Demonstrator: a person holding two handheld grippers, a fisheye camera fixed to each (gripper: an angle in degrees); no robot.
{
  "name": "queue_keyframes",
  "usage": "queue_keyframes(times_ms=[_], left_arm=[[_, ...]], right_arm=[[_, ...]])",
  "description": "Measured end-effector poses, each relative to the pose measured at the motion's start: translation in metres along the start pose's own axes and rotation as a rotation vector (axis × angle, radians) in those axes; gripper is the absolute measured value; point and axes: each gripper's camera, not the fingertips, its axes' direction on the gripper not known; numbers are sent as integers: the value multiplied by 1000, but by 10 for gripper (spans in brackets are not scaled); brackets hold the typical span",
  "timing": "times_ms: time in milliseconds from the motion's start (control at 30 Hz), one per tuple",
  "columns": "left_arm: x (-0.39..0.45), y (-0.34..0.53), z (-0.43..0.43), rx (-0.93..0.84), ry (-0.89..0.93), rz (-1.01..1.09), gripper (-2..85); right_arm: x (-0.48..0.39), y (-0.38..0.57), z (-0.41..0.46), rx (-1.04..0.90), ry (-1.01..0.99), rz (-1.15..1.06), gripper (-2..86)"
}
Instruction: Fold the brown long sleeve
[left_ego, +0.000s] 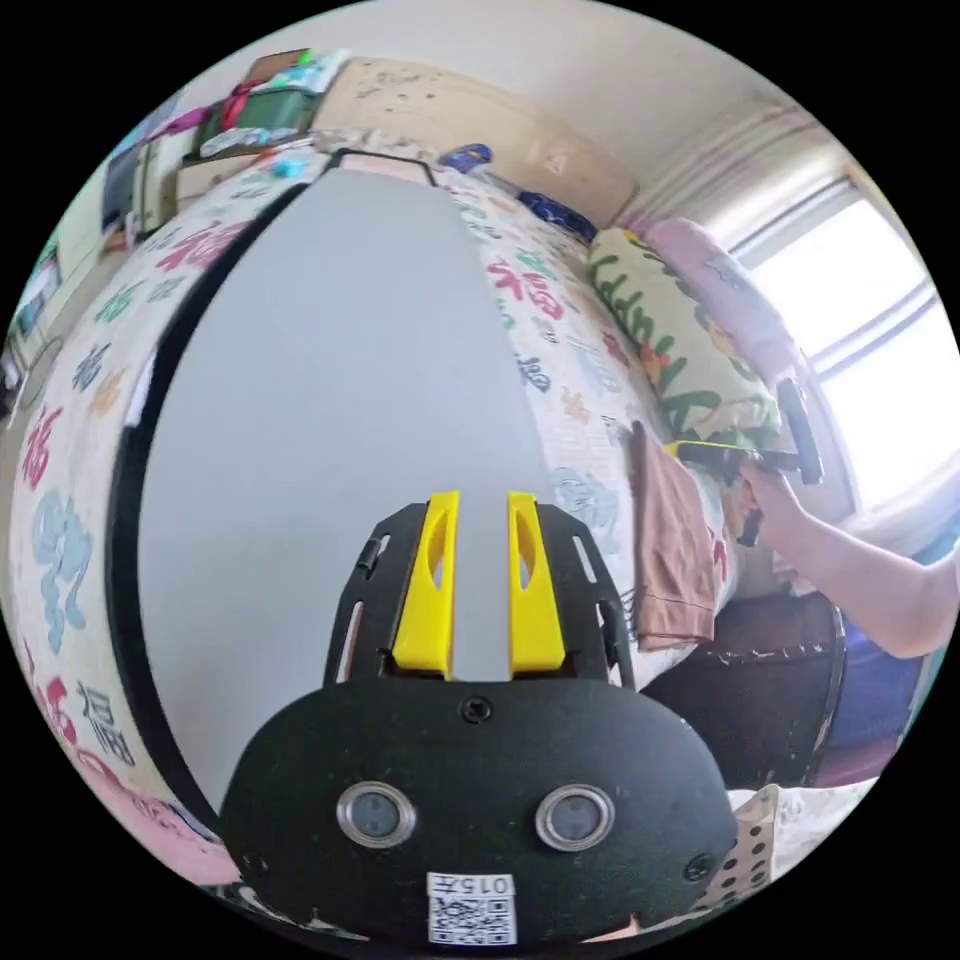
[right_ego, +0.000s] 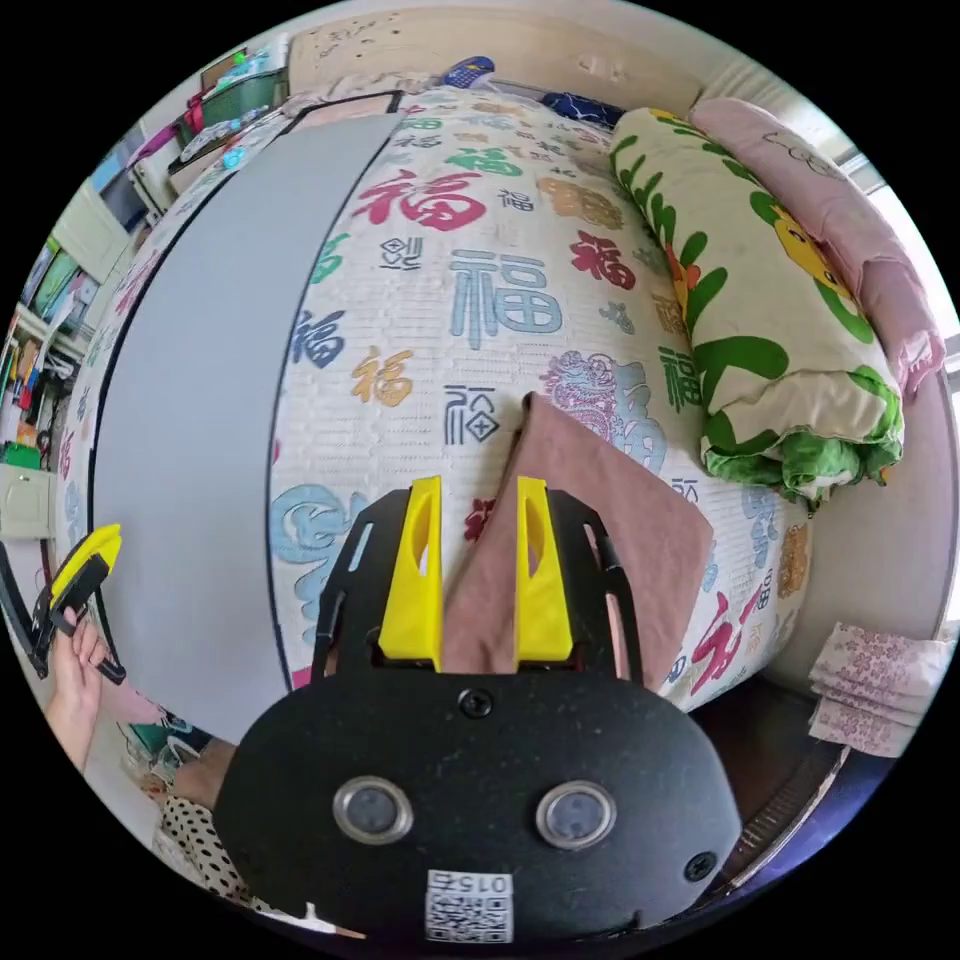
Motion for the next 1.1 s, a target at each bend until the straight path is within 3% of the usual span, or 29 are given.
queue_keyframes(times_ms=[167,367,567,733,967,1033,1100], left_arm=[[94,-88,78,-69,113,232,81],[158,-129,162,-156,183,338,84],[152,-166,240,-244,238,204,106],[144,-185,280,-254,429,80,136],[115,-173,304,-255,548,-94,158],[118,-170,312,-255,739,-143,157],[127,-165,310,-265,661,-91,126]], right_arm=[[-34,-5,-43,-69,-67,70,157],[-57,64,-141,-77,-204,132,82],[-37,207,-301,120,-534,309,48],[-24,355,-400,241,-809,469,45],[-67,489,-485,294,-830,562,43],[-91,526,-514,293,-820,580,42],[-108,552,-543,344,-816,588,41]])
